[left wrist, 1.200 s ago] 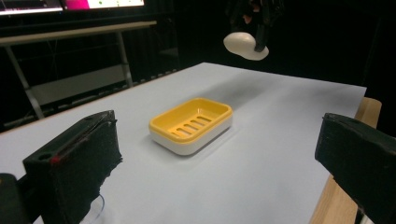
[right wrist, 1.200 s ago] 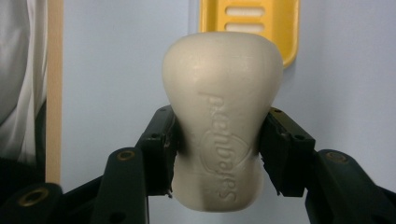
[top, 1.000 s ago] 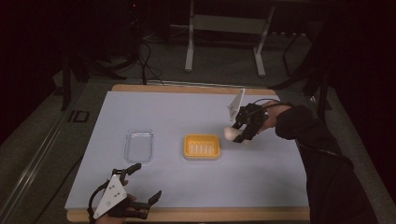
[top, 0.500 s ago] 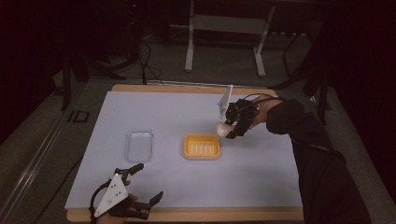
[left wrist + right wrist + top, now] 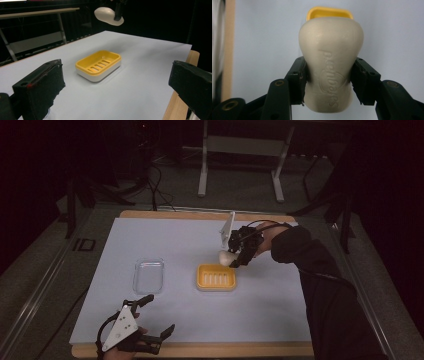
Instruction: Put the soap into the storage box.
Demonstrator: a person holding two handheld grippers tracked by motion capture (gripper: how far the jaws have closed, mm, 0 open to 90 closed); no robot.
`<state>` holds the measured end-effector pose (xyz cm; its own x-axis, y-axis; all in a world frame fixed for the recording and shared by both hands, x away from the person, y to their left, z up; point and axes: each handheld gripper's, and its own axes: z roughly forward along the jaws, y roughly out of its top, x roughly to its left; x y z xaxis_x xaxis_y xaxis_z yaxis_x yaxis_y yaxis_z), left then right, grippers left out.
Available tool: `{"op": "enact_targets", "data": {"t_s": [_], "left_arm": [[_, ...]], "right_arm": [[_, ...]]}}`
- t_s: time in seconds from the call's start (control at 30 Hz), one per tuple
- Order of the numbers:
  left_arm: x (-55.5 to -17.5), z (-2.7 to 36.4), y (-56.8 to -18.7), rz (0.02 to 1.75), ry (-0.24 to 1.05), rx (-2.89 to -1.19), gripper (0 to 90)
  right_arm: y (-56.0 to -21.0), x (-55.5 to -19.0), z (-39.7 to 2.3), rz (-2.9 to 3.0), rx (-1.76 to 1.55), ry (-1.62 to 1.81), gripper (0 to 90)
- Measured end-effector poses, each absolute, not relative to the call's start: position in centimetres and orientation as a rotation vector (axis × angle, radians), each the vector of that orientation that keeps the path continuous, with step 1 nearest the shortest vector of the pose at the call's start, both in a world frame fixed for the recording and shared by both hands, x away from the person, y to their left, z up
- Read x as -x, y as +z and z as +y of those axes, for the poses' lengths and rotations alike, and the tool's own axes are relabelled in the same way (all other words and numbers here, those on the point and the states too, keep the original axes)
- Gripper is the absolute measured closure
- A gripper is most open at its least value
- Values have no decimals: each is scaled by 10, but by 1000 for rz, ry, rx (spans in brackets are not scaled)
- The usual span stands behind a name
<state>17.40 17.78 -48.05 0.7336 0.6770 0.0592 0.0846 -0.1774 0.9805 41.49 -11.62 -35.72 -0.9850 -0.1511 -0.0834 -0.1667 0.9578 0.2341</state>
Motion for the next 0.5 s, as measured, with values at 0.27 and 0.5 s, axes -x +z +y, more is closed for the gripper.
{"op": "enact_targets", "data": {"t_s": [0.27,0.5], "left_arm": [[-174,177,-481,609,590,-1690,2],[-174,178,-480,612,592,-1682,2]], "right_arm": [[-365,-416,-108,3045,283,429,493],[-381,-420,-106,3066,279,517,493]]}}
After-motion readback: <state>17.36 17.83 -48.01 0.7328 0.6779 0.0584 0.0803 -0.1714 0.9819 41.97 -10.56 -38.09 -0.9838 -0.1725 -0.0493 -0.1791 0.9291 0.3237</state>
